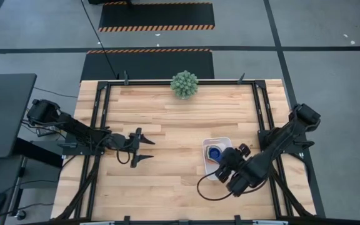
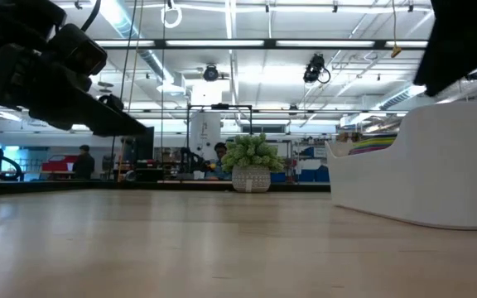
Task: Nest measuring cups in basket
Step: Return to Home Position
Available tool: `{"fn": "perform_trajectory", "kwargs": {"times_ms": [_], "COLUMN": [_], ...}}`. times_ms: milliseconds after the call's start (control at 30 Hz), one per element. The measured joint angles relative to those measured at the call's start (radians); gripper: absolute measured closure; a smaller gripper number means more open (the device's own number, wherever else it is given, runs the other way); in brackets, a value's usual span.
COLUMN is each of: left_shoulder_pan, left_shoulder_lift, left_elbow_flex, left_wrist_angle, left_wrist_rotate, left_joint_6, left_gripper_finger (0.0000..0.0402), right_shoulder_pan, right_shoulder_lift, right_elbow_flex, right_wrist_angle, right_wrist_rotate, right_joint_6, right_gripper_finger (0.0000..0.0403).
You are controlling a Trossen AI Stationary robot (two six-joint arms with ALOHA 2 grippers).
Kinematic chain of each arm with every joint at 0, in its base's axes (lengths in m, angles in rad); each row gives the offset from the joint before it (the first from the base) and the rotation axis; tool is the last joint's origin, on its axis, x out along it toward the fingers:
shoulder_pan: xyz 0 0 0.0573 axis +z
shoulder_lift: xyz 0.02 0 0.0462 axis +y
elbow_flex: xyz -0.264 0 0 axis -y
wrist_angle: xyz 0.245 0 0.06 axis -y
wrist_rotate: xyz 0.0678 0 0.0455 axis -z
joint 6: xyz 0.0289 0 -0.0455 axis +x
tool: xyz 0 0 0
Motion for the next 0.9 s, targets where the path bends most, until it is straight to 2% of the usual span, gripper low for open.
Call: {"fn": "perform_trajectory", "kwargs": {"times_ms": [167,300,600,700,900], "left_shoulder_pan": [0.000,0.000,0.000,0.000,0.000], "left_shoulder_lift": [-0.004,-0.071,-0.288,-0.334,-0.402], "left_elbow_flex": [0.000,0.000,-0.001,-0.001,-0.001], "left_wrist_angle": [0.035,-0.001,-0.152,-0.170,-0.200], "left_wrist_rotate": [0.002,0.001,-0.002,-0.002,-0.010], "left_joint_6": [0.001,0.020,0.025,0.019,0.020], "left_gripper_finger": [0.0107,0.0115,0.0140,0.0152,0.0175], "right_shoulder_pan": [-0.003,-0.008,-0.048,-0.071,-0.134], "right_shoulder_lift": [-0.079,-0.134,-0.329,-0.395,-0.523], "right_elbow_flex": [0.000,-0.037,-0.321,-0.394,-0.509], "right_wrist_angle": [0.003,0.042,0.397,0.505,0.728], "right_wrist_rotate": [0.082,0.103,0.131,0.166,0.163], "right_joint_6": [-0.082,-0.146,-0.324,-0.424,-0.669], "right_gripper_finger": [0.0186,0.0188,0.0188,0.0188,0.0189]}}
